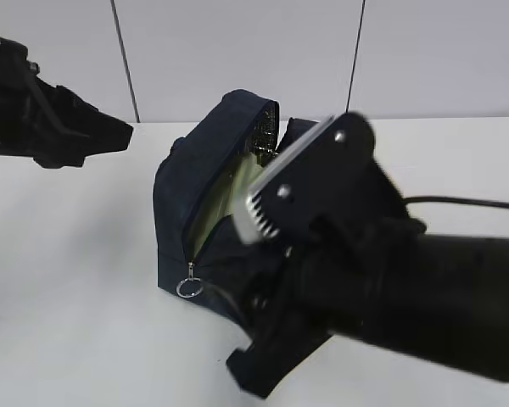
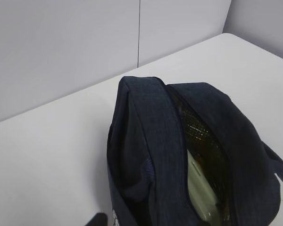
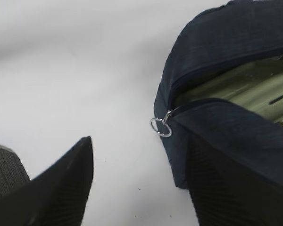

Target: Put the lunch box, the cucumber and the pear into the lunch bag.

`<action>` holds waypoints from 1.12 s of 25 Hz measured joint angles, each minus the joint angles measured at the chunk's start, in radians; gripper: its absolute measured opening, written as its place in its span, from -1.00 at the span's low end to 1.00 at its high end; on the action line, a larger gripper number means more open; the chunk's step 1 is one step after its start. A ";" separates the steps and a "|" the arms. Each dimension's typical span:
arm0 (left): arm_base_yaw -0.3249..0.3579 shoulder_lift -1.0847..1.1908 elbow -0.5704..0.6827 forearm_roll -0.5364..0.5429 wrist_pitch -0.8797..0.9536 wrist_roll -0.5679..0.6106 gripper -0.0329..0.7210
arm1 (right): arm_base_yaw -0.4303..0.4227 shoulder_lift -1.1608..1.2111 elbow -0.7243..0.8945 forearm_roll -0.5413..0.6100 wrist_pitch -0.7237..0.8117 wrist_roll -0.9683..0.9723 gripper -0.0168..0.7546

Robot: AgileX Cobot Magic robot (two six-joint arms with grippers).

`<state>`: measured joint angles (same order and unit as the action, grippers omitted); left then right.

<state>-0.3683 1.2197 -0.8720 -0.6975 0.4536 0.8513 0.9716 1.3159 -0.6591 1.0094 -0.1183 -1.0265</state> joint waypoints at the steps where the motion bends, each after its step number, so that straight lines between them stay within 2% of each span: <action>1: 0.000 -0.001 0.000 -0.003 0.000 0.000 0.02 | 0.030 0.030 0.005 0.002 -0.034 -0.001 0.29; 6: 0.000 -0.001 0.000 -0.030 0.002 0.002 0.02 | 0.082 0.216 0.005 -0.027 -0.194 0.148 0.26; 8: 0.000 -0.001 0.000 -0.030 0.002 0.002 0.02 | 0.082 0.291 0.005 -0.135 -0.256 0.317 0.23; 11: 0.000 -0.001 0.000 -0.033 0.003 0.002 0.01 | 0.082 0.378 0.005 -0.374 -0.348 0.589 0.15; 13: 0.000 -0.001 0.000 -0.035 0.003 0.002 0.01 | 0.082 0.433 0.005 -0.453 -0.427 0.701 0.10; 20: 0.000 -0.001 0.000 -0.041 0.003 0.003 -0.01 | 0.082 0.593 0.003 -0.488 -0.596 0.797 0.00; 26: 0.000 -0.001 0.000 -0.051 0.003 0.003 -0.03 | 0.082 0.640 -0.049 -0.487 -0.627 0.816 -0.01; 28: 0.000 -0.001 0.000 -0.054 0.003 0.003 -0.03 | 0.082 0.653 -0.076 -0.452 -0.625 0.816 -0.01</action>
<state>-0.3683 1.2183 -0.8717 -0.7517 0.4567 0.8540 1.0535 1.9690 -0.7356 0.5574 -0.7436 -0.2107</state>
